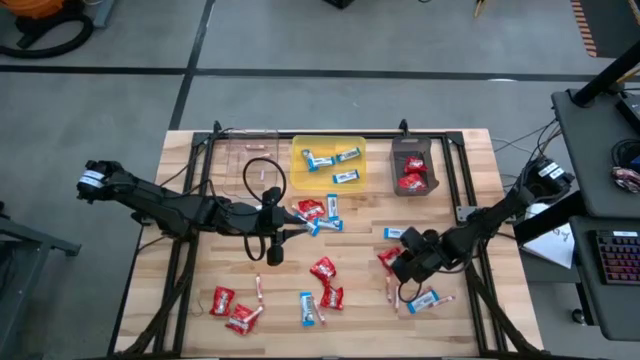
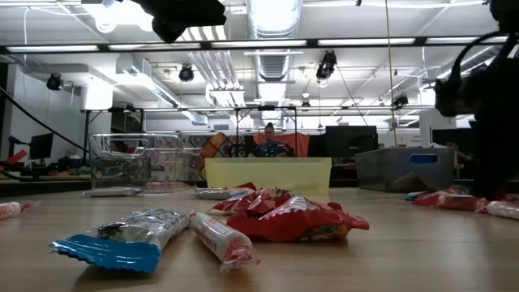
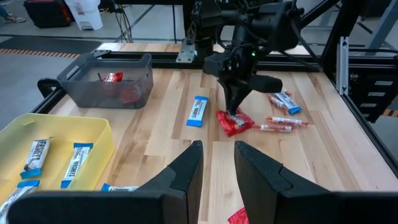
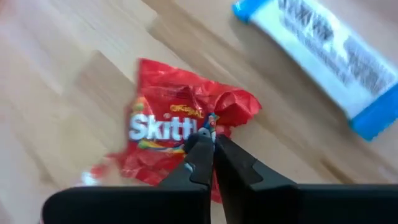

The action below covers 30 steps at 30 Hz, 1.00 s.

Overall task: Sort candy
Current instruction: Put the red candy into the black bin

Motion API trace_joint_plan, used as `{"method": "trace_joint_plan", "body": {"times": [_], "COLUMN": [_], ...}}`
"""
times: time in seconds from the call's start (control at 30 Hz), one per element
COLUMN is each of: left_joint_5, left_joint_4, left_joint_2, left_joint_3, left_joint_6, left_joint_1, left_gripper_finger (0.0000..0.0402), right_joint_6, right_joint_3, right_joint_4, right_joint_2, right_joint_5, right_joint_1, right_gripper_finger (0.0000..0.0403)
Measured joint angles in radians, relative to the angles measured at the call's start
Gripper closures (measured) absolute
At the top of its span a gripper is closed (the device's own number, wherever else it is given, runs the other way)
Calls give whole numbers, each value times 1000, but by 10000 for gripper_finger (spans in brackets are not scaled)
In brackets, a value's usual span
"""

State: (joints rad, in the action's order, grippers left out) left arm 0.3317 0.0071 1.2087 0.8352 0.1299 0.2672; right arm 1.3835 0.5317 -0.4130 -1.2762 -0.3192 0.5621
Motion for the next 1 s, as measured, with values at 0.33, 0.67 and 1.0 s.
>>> {"method": "trace_joint_plan", "body": {"times": [0.33,0.67,1.0], "left_joint_5": [0,-8,-138], "left_joint_4": [-1,5,467], "left_joint_2": [0,11,305], "left_joint_3": [0,-6,-57], "left_joint_6": [0,12,-46], "left_joint_1": [0,0,14], "left_gripper_finger": [325,325,327], "right_joint_6": [-126,-222,-520], "right_joint_3": [0,-2,-162], "right_joint_4": [90,122,334], "right_joint_2": [133,167,168], "right_joint_5": [-138,-206,-378], "right_joint_1": [2,11,138], "right_gripper_finger": [394,394,394]}}
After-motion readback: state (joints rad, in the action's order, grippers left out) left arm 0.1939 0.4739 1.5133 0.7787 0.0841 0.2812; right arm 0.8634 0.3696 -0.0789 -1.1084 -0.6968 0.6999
